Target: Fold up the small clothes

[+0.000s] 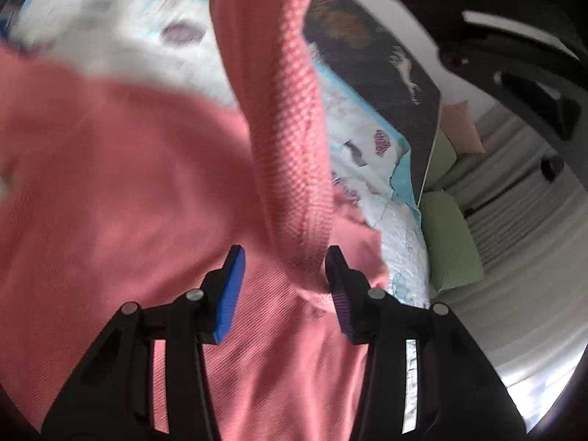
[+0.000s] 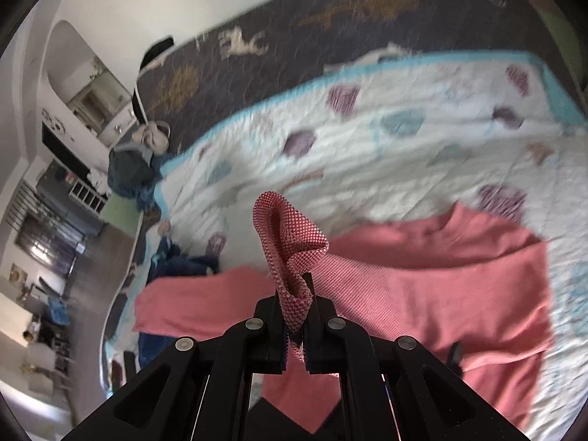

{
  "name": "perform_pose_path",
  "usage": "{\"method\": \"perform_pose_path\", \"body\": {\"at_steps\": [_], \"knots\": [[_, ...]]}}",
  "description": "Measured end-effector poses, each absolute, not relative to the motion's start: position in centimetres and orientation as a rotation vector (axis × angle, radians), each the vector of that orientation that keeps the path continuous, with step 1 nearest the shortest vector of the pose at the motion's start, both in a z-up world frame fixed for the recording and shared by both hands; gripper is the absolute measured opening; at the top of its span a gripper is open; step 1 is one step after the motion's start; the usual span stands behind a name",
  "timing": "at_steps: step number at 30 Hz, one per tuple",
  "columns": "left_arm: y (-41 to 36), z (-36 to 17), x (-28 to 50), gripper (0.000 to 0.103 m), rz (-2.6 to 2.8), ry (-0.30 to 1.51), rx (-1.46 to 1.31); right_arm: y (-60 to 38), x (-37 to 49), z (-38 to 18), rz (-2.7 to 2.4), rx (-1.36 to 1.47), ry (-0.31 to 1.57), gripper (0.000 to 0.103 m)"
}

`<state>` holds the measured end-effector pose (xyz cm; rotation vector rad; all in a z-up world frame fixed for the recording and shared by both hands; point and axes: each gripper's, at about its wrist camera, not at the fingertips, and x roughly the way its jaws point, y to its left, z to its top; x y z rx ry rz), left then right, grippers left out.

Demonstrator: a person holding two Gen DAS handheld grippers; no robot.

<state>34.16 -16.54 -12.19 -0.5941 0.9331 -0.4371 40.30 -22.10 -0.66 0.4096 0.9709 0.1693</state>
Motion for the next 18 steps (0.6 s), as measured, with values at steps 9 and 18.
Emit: {"method": "perform_pose_path", "body": {"at_steps": [9,18], "knots": [[-14.5,-14.2,32.9,0.049,-0.433,1.075,-0.648,-19.1,41.7,-6.0,0.272,0.446,1.189,0.033],[-8.0,-10.2,27.9,0.068,-0.388,0.978,-0.519,-21.3,37.0,5.7,0.460,0.385,0.977,0.069]]}}
